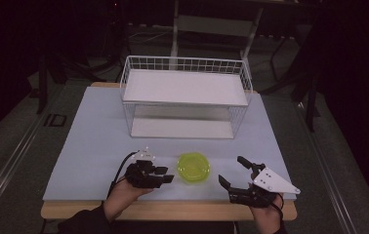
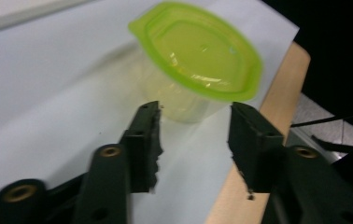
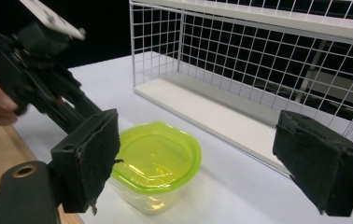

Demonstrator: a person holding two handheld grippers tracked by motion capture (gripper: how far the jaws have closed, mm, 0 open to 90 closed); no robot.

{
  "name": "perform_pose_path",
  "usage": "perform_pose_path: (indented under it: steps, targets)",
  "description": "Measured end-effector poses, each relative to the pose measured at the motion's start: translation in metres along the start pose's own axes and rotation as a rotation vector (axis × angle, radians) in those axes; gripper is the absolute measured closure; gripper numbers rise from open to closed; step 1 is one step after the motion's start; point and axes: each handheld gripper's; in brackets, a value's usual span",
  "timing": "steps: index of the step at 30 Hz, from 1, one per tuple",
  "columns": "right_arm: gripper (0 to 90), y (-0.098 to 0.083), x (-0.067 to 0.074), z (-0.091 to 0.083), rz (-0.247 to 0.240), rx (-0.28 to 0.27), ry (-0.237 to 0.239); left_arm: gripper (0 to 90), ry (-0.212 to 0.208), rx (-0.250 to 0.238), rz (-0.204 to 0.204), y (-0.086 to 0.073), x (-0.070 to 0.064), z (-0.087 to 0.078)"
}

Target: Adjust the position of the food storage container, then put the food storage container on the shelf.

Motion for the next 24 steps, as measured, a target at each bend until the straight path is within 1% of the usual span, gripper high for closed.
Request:
perform_pose_path:
  steps: [1,2,3,4,5,6,9,10,12,13,14,15,16,17,18,19,20,22,24]
  targets:
    - [14.5,0.0,0.0,0.001,0.0,0.003,0.005,51.3,-0.005,-0.01,0.016,0.001,-0.003,-0.003]
    - [14.6,0.001,0.0,0.002,0.004,0.009,0.009,48.3,0.004,-0.023,0.031,0.002,-0.006,-0.005]
    - [14.5,0.002,0.0,0.003,-0.001,0.014,0.009,44.6,-0.01,-0.035,0.042,0.004,-0.008,-0.008]
    - [14.5,0.003,0.0,0.004,-0.008,0.017,0.008,44.0,-0.009,-0.042,0.053,0.005,-0.011,-0.01]
    - [14.5,0.003,0.0,0.004,-0.008,0.017,0.008,41.9,-0.009,-0.042,0.053,0.005,-0.011,-0.01]
    - [14.5,0.003,0.0,0.005,-0.013,0.023,0.009,41.9,-0.014,-0.071,0.065,0.009,-0.015,-0.016]
    - [14.5,0.004,0.004,0.01,-0.038,0.056,0.02,28.9,-0.014,-0.11,0.089,0.012,-0.02,-0.024]
    - [14.5,0.005,0.004,0.011,-0.042,0.063,0.024,28.4,-0.012,-0.116,0.097,0.013,-0.022,-0.026]
    - [14.5,0.005,0.004,0.013,-0.03,0.075,0.049,24.5,-0.002,-0.139,0.131,0.013,-0.025,-0.03]
    - [14.7,0.005,0.004,0.014,-0.036,0.084,0.055,24.5,-0.01,-0.148,0.138,0.013,-0.026,-0.031]
    - [16.0,0.006,0.004,0.015,-0.046,0.089,0.074,24.4,-0.012,-0.164,0.14,0.013,-0.027,-0.033]
    - [16.3,0.007,0.003,0.015,-0.054,0.085,0.082,24.1,-0.017,-0.171,0.142,0.013,-0.028,-0.034]
    - [16.3,0.008,0.002,0.016,-0.067,0.086,0.076,24.1,-0.024,-0.17,0.144,0.013,-0.028,-0.034]
    - [16.3,0.008,0.002,0.016,-0.067,0.086,0.076,24.1,-0.024,-0.17,0.144,0.013,-0.028,-0.034]
    - [16.2,0.01,0.002,0.017,-0.085,0.08,0.076,24.1,-0.016,-0.172,0.131,0.014,-0.028,-0.034]
    - [16.0,0.013,0.001,0.017,-0.103,0.077,0.074,24.2,-0.019,-0.167,0.127,0.015,-0.028,-0.034]
    - [15.1,0.015,0.001,0.018,-0.112,0.084,0.062,24.2,-0.012,-0.165,0.125,0.016,-0.028,-0.034]
    - [14.1,0.019,0.0,0.02,-0.121,0.105,0.045,24.2,-0.015,-0.162,0.111,0.018,-0.027,-0.033]
    - [14.1,0.02,-0.001,0.02,-0.115,0.108,0.046,24.2,-0.015,-0.162,0.111,0.018,-0.027,-0.033]
Point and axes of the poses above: each handheld gripper's, and its own axes: z roughly forward along the jaws, y roughly out of its top, x roughly to its left, and after that the axes turned 8 degrees about -y, right-handed
